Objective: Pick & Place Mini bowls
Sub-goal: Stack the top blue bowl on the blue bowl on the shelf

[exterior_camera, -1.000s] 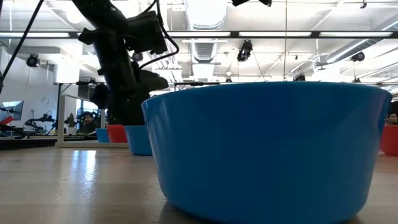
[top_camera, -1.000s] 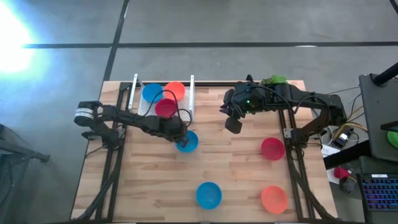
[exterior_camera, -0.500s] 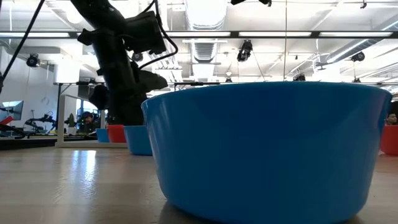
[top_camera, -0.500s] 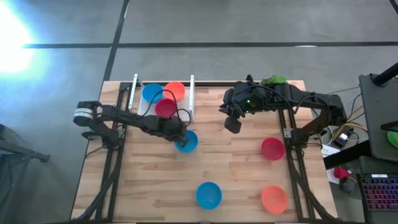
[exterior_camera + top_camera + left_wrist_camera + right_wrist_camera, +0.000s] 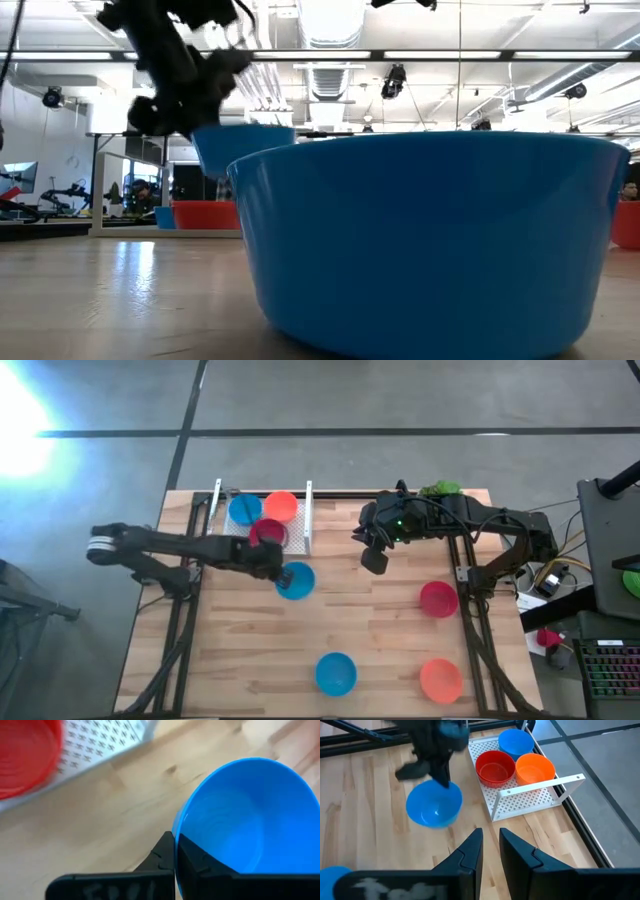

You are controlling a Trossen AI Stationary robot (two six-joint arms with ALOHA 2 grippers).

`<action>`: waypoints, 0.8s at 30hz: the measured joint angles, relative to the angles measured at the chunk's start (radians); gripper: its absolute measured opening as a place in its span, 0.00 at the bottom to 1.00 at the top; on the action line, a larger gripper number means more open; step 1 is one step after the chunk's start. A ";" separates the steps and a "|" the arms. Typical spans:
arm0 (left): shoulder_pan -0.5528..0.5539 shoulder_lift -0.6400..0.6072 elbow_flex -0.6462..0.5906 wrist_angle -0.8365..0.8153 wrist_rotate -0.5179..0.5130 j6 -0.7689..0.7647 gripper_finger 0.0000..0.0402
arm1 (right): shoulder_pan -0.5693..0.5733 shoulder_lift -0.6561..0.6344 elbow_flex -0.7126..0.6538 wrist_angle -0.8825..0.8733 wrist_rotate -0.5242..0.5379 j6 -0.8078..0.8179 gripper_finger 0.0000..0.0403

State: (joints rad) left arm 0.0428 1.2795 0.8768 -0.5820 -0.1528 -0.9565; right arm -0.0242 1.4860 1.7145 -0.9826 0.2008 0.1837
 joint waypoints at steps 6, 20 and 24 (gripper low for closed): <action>0.043 -0.175 0.000 -0.096 -0.045 -0.028 0.00 | 0.000 0.000 0.000 0.001 0.000 0.000 0.15; 0.269 -0.345 0.133 -0.310 -0.074 0.141 0.00 | 0.000 0.000 0.000 0.024 0.001 -0.001 0.15; 0.371 -0.322 0.226 -0.425 -0.074 0.234 0.00 | 0.000 0.000 0.000 0.025 0.001 -0.004 0.15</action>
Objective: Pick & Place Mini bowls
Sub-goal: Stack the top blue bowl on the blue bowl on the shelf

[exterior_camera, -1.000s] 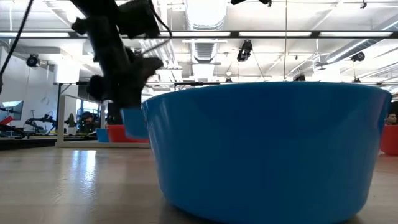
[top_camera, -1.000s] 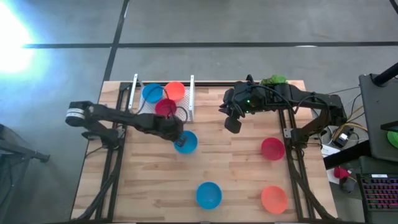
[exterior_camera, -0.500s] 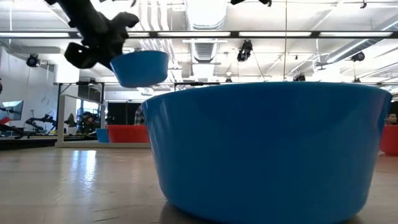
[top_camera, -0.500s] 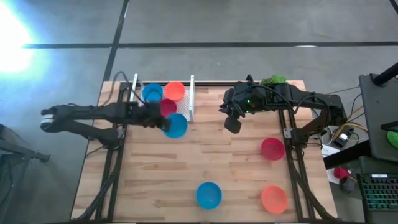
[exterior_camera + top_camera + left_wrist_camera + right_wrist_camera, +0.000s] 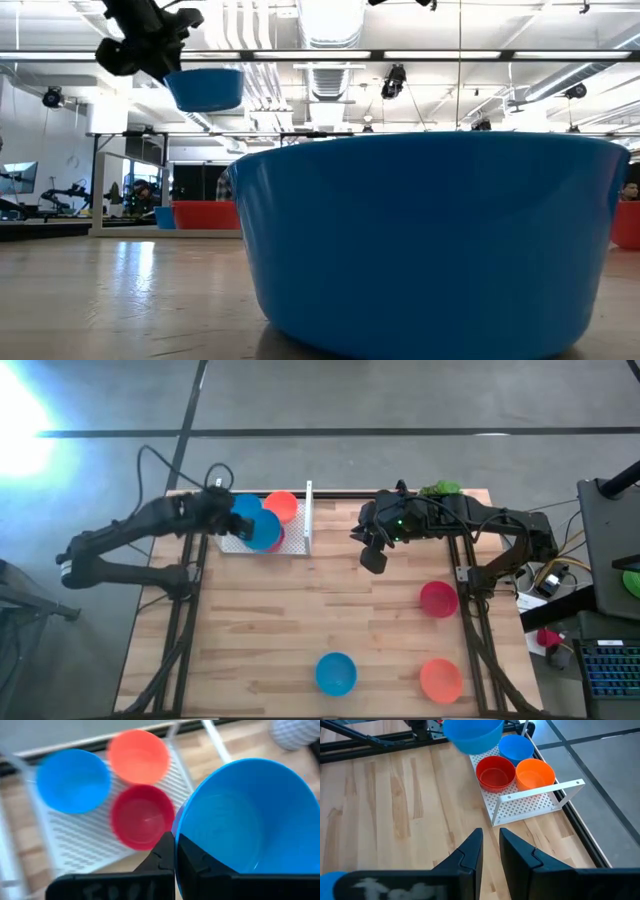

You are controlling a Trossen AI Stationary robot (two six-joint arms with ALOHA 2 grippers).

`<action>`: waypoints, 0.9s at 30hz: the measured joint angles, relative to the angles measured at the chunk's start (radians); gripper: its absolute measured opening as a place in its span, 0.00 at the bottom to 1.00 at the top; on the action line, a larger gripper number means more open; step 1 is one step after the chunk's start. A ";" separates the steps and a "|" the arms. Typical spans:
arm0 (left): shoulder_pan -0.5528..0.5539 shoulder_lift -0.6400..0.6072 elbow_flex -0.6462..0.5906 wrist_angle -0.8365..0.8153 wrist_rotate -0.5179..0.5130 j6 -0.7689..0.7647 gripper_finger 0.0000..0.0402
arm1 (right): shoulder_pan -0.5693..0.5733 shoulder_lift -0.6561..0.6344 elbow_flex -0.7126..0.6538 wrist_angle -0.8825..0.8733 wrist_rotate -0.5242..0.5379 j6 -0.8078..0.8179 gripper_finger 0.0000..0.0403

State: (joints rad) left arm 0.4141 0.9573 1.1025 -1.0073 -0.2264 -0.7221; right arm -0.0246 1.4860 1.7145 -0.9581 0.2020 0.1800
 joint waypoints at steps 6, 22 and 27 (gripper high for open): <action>0.151 0.051 0.115 -0.117 0.000 0.152 0.00 | 0.000 0.000 0.000 0.000 0.000 -0.004 0.15; 0.422 0.269 0.193 -0.139 0.025 0.522 0.00 | 0.000 0.000 0.000 0.000 0.000 -0.004 0.15; 0.459 0.352 0.193 -0.108 0.023 0.646 0.00 | 0.000 0.000 0.000 -0.001 0.000 -0.004 0.15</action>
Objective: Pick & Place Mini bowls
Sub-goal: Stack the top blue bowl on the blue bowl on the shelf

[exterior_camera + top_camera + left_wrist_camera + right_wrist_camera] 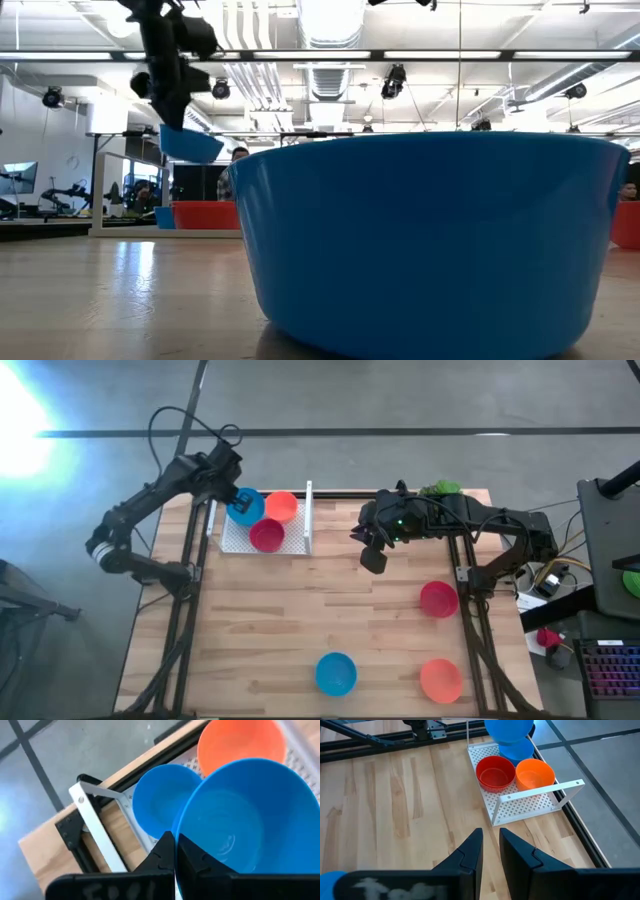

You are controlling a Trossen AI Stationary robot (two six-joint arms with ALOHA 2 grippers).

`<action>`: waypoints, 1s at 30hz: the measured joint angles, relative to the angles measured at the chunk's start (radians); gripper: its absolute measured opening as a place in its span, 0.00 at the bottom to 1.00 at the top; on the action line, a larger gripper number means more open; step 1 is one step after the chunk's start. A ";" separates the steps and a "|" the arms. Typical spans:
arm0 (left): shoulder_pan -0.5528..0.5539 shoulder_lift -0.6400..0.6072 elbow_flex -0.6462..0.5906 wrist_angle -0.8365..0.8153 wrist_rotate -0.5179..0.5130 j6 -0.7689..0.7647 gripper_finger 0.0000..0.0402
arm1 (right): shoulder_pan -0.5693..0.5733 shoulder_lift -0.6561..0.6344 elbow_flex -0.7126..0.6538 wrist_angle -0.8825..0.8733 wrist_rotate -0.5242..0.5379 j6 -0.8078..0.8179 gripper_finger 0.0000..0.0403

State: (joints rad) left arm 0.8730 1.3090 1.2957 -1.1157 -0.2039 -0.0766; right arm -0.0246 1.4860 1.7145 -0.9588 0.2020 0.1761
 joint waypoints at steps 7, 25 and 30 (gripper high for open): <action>0.009 0.082 0.000 0.002 -0.002 0.173 0.00 | 0.000 0.000 0.000 -0.001 0.000 0.004 0.15; 0.022 0.166 -0.007 0.120 -0.111 0.287 0.00 | 0.000 0.000 0.000 -0.001 0.000 0.007 0.15; 0.022 0.201 -0.007 0.157 -0.154 0.315 0.00 | 0.000 0.000 0.000 -0.001 0.000 0.007 0.15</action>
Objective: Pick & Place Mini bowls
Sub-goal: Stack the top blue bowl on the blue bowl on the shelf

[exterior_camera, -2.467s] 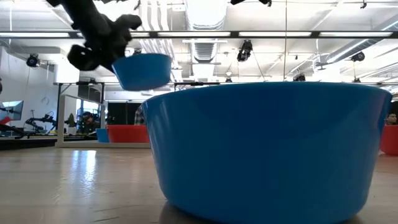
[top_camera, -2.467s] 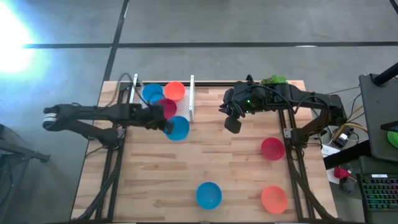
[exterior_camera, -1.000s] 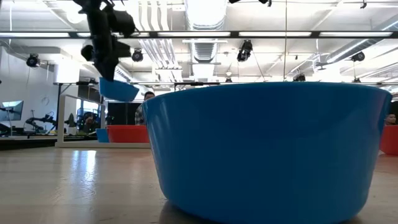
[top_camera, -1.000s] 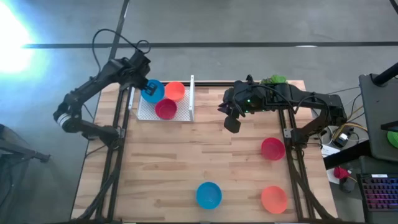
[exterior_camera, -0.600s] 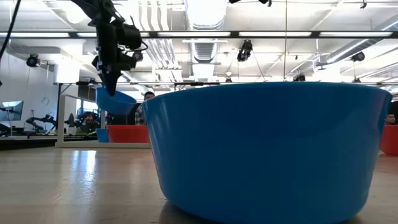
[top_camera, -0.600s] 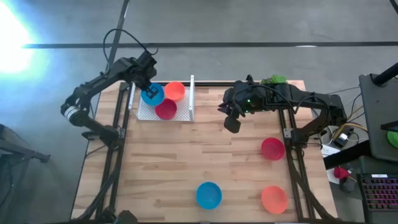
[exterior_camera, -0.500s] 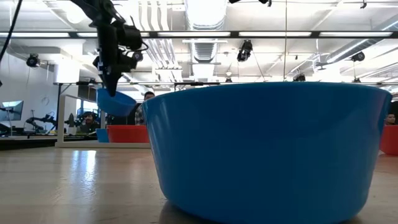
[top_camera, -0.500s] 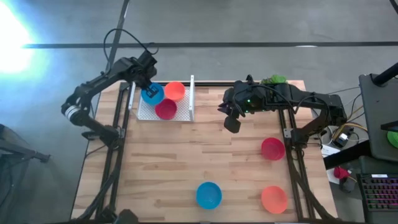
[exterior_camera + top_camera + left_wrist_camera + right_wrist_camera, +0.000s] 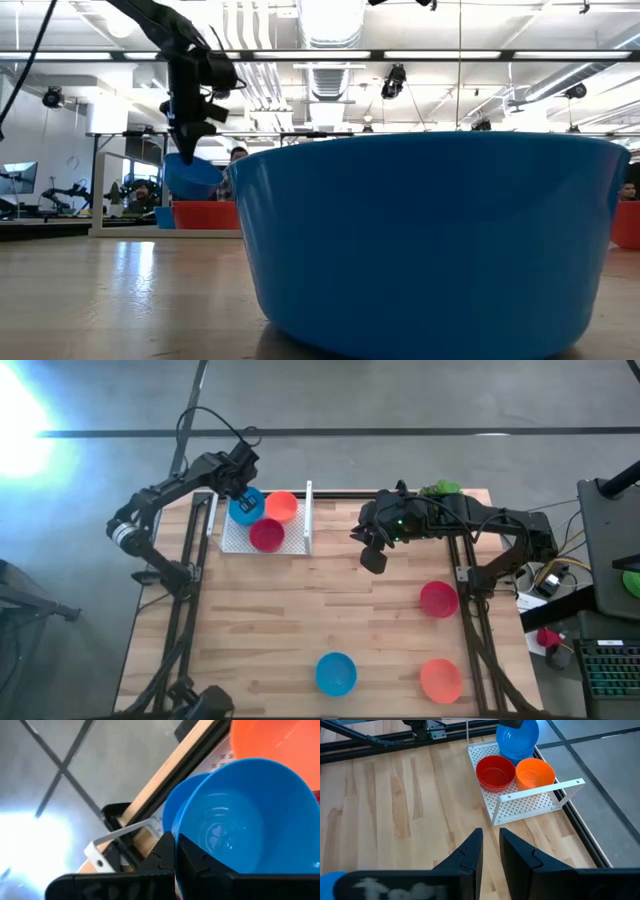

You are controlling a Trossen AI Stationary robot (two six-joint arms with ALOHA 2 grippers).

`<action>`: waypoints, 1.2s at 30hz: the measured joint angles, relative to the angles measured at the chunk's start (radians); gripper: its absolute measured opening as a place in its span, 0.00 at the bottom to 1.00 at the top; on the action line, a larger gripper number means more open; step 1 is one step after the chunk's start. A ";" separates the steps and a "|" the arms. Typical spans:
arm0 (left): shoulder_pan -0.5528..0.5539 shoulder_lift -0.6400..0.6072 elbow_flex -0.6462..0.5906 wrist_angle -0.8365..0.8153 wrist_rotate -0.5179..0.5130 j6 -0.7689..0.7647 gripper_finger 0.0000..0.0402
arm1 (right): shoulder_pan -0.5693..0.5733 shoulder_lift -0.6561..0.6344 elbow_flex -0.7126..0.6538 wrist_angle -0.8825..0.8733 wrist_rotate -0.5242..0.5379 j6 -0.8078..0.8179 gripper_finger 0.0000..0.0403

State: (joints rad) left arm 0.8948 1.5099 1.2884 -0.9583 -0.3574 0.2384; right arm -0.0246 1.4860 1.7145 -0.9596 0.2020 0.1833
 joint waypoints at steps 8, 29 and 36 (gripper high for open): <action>0.000 0.047 0.000 0.014 -0.010 0.024 0.00 | 0.000 0.000 0.000 0.000 0.000 0.000 0.15; 0.000 0.054 0.000 0.032 -0.007 0.048 0.03 | 0.000 0.000 0.000 0.000 0.000 0.000 0.15; 0.000 0.054 0.000 0.046 -0.007 0.046 0.03 | 0.000 0.000 0.000 0.000 0.000 0.003 0.15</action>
State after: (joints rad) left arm 0.8948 1.5642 1.2881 -0.9122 -0.3648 0.2840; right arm -0.0246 1.4860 1.7145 -0.9596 0.2020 0.1866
